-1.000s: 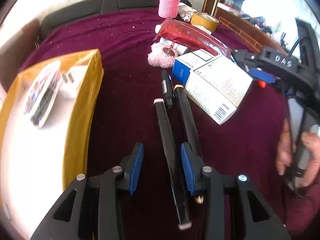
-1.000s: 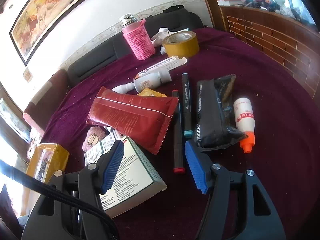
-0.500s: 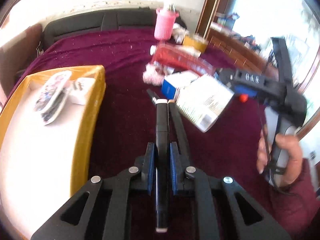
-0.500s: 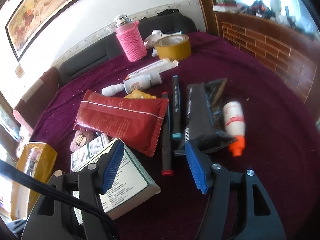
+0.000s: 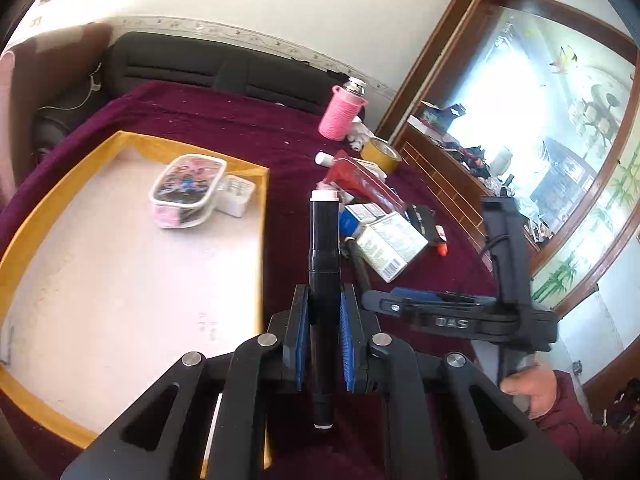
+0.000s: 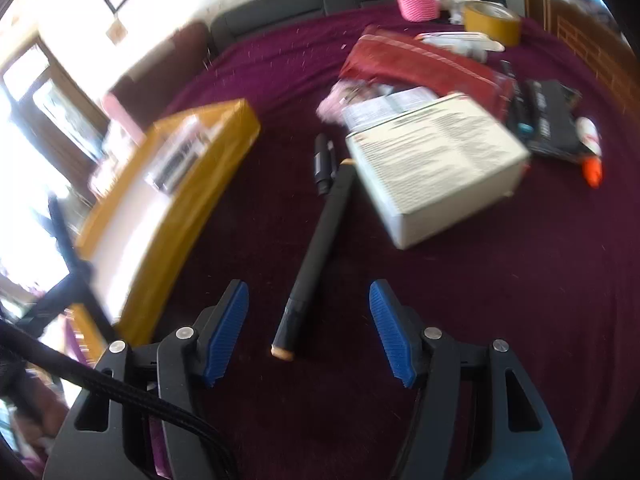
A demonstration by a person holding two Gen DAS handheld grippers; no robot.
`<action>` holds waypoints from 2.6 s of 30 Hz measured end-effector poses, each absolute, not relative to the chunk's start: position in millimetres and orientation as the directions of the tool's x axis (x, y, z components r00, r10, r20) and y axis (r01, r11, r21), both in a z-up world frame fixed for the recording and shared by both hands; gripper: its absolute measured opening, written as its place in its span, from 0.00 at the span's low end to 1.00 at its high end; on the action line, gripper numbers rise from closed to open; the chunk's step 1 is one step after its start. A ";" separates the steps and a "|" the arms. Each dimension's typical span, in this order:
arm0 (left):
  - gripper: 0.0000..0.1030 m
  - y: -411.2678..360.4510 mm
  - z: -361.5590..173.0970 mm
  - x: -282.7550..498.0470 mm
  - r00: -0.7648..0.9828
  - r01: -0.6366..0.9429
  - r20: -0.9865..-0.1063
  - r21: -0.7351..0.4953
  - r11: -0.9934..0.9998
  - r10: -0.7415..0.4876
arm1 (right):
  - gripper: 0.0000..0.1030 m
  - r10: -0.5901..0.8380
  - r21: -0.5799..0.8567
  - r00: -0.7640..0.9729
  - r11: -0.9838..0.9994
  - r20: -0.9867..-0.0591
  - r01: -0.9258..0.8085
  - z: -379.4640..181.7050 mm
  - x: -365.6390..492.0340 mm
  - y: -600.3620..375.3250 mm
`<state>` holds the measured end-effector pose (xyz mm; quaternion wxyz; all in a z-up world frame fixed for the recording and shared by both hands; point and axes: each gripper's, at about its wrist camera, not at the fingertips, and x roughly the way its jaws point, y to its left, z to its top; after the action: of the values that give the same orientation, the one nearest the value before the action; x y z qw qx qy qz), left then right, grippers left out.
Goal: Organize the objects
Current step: 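Lay the black marker in the tray while the right gripper places another marker, then grasp a black pen from the pile with the left gripper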
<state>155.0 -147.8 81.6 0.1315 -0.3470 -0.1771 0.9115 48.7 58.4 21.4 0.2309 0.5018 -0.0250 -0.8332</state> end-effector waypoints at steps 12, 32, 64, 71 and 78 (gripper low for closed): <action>0.12 -191.5 90.6 173.6 -0.765 -0.098 -0.535 -0.455 -0.885 0.359 | 0.12 -0.289 0.162 -0.482 -0.944 -0.827 0.288 6.8 29.6 50.4; 0.11 -289.1 78.2 65.9 -0.626 0.086 -0.750 -0.340 -0.937 0.215 | 0.12 -0.692 0.598 -0.238 -0.714 -0.682 0.363 57.7 18.5 -24.8; 0.56 -248.7 106.8 61.5 -0.752 0.162 -0.659 -0.213 -0.963 0.019 | 0.38 -0.497 0.305 -0.470 -0.851 -0.729 0.428 106.4 -22.9 -42.6; 0.68 -169.6 119.5 75.1 -0.748 -0.052 -0.639 -0.215 -0.975 0.181 | 0.98 -0.165 -0.172 -0.904 -0.953 -0.395 0.249 145.2 29.4 36.9; 0.68 -85.3 85.7 55.4 -0.664 -0.152 -0.716 -0.153 -0.976 0.216 | 0.99 -0.204 0.152 -0.733 -0.979 -0.649 0.137 70.3 -24.0 122.8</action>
<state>55.4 -85.3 85.7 0.1009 -0.3975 -0.0399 0.9112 -24.0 122.8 70.3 0.0917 0.3535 -0.0471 -0.9297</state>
